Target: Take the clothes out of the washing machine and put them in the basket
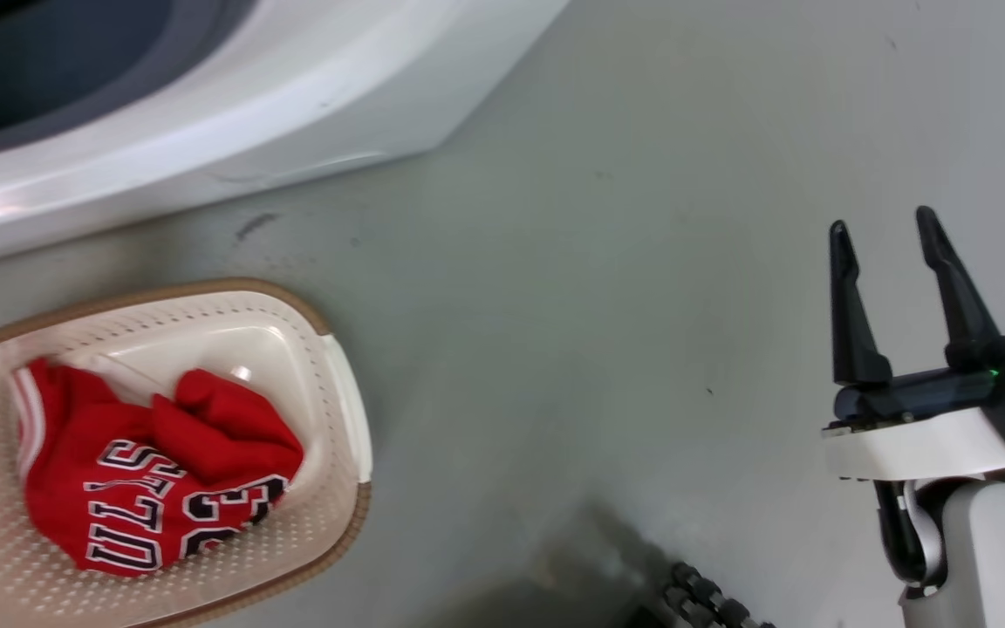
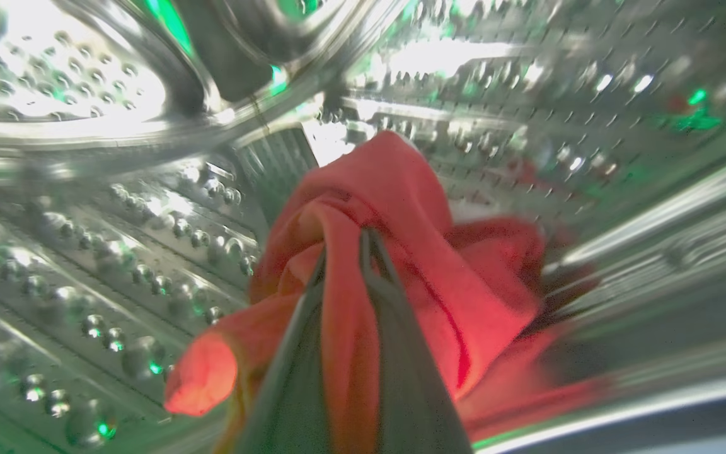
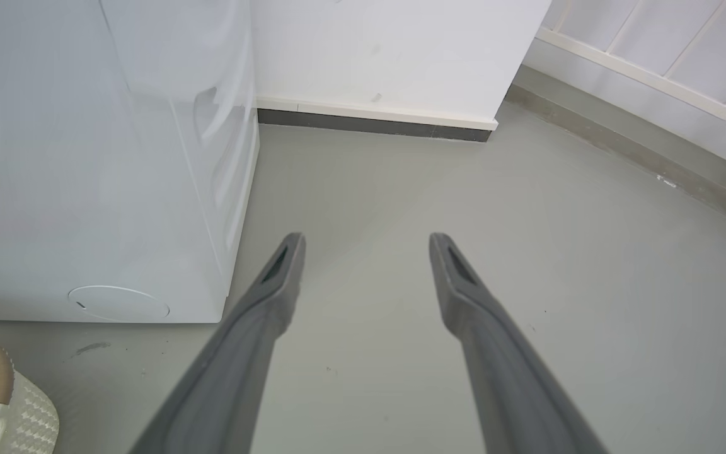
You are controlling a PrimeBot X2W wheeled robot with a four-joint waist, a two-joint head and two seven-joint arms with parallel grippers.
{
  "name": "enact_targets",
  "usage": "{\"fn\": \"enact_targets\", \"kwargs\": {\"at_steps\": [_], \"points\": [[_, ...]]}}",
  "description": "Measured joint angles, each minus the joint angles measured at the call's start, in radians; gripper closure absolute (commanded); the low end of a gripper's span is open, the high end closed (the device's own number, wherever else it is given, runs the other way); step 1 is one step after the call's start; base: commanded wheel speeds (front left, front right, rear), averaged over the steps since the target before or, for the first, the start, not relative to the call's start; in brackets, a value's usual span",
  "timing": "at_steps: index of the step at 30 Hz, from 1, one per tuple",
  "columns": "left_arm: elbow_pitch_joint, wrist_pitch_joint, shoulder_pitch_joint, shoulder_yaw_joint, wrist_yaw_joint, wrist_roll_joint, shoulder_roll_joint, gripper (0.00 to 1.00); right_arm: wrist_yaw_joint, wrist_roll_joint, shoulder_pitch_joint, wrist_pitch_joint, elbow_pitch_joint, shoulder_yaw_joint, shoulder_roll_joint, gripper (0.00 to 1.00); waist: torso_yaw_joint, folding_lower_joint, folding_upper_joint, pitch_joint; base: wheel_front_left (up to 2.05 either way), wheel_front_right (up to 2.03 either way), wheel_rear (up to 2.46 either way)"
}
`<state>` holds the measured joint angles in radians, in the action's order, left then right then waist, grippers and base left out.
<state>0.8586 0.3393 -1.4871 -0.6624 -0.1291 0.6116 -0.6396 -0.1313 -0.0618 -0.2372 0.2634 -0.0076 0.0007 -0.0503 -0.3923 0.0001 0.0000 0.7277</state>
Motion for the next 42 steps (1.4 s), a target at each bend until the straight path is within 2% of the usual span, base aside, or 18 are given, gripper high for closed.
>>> {"fn": "enact_targets", "kwargs": {"at_steps": [7, 17, 22, 29, 36, 42], "points": [[0.039, -0.264, 0.115, 0.016, 0.009, 0.013, 0.067, 1.0, 0.0, 0.058, 0.003, 0.0, 0.011, -0.037, 0.001, 0.0, 0.071, -0.0001, 0.0, -0.092, 0.0, 0.0, 0.0], [0.07, -0.56, 0.3, -0.004, 0.011, 0.011, 0.173, 1.0, 0.0, 0.119, 0.036, 0.0, 0.034, -0.067, 0.001, 0.0, 0.171, -0.0002, 0.0, -0.253, 0.0, 0.0, 0.0], [0.027, -0.598, 0.389, -0.002, 0.039, -0.013, 0.21, 1.0, 0.0, 0.141, 0.056, 0.0, 0.048, -0.075, 0.001, 0.0, 0.223, -0.0002, 0.0, -0.332, 0.0, 0.0, 0.0], [-0.267, -0.601, 0.581, 0.12, 0.105, -0.096, 0.217, 1.0, 0.0, 0.159, 0.085, 0.0, 0.067, -0.079, 0.001, 0.0, 0.288, -0.0002, 0.0, -0.432, 0.0, 0.0, 0.0], [-0.525, -0.601, 0.771, 0.215, 0.112, -0.158, 0.234, 1.0, 0.0, 0.167, 0.113, 0.0, 0.081, -0.088, 0.0, 0.0, 0.343, -0.0003, 0.0, -0.506, 0.0, 0.0, 0.0], [-0.709, -0.602, 0.911, 0.229, 0.111, -0.173, 0.243, 1.0, 0.0, 0.169, 0.134, 0.0, 0.086, -0.098, 0.0, 0.0, 0.379, -0.0003, 0.0, -0.543, 0.0, 0.0, 0.0]]}}
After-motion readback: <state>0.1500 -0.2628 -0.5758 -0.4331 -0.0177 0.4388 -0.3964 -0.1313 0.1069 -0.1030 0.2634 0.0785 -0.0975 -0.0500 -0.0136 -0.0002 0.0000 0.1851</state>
